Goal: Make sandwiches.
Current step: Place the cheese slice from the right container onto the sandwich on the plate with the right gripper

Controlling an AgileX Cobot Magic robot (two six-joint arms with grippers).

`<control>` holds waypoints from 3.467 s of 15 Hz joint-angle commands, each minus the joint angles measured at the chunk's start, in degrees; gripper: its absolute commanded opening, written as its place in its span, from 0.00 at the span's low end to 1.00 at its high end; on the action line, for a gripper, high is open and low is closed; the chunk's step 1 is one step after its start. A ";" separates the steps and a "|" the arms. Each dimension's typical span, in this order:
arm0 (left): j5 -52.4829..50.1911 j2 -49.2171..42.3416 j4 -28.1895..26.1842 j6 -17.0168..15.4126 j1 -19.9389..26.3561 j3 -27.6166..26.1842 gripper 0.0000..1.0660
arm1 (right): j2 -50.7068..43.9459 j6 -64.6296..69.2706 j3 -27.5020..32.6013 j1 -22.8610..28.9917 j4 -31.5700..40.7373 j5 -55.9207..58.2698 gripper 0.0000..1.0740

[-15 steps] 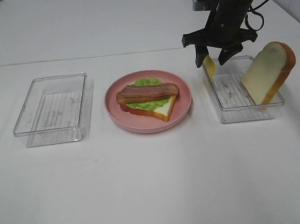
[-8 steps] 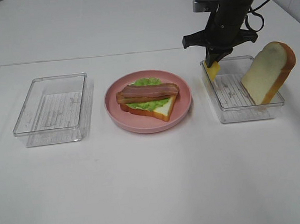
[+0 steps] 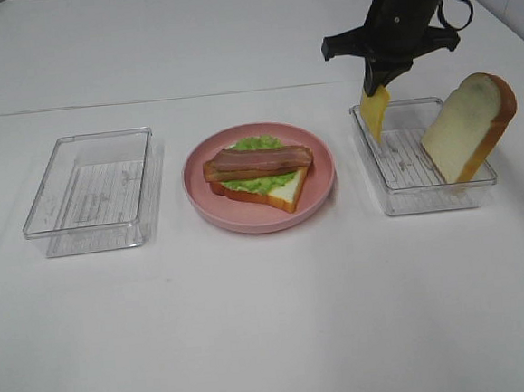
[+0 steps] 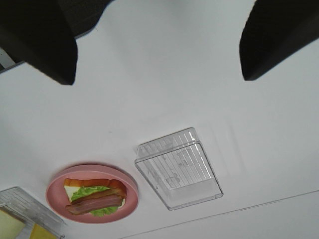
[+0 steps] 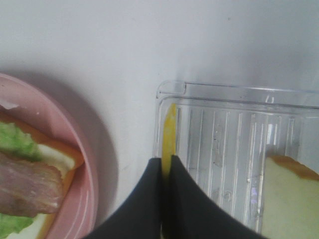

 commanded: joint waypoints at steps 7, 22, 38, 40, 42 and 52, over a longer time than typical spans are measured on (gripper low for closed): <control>-0.69 -1.32 0.06 -0.46 -0.23 0.17 0.79 | -5.96 -7.33 -0.29 2.01 20.11 2.23 0.00; -0.69 -1.32 0.06 -0.46 -0.23 0.17 0.79 | 6.30 -12.95 -0.29 9.28 36.27 -4.70 0.00; -0.69 -1.32 0.06 -0.46 -0.23 0.17 0.79 | 6.25 -5.56 -0.29 9.28 20.00 -4.01 0.50; -0.69 -1.32 0.06 -0.46 -0.23 0.17 0.79 | 6.25 -5.56 -0.40 9.28 20.00 -3.21 0.71; -0.69 -1.32 0.06 -0.46 -0.23 0.17 0.79 | 6.02 -5.90 -0.40 9.28 19.94 -3.27 0.74; -0.69 -1.32 0.06 -0.46 -0.23 0.17 0.79 | -5.84 0.80 -0.40 9.22 -2.81 3.67 0.73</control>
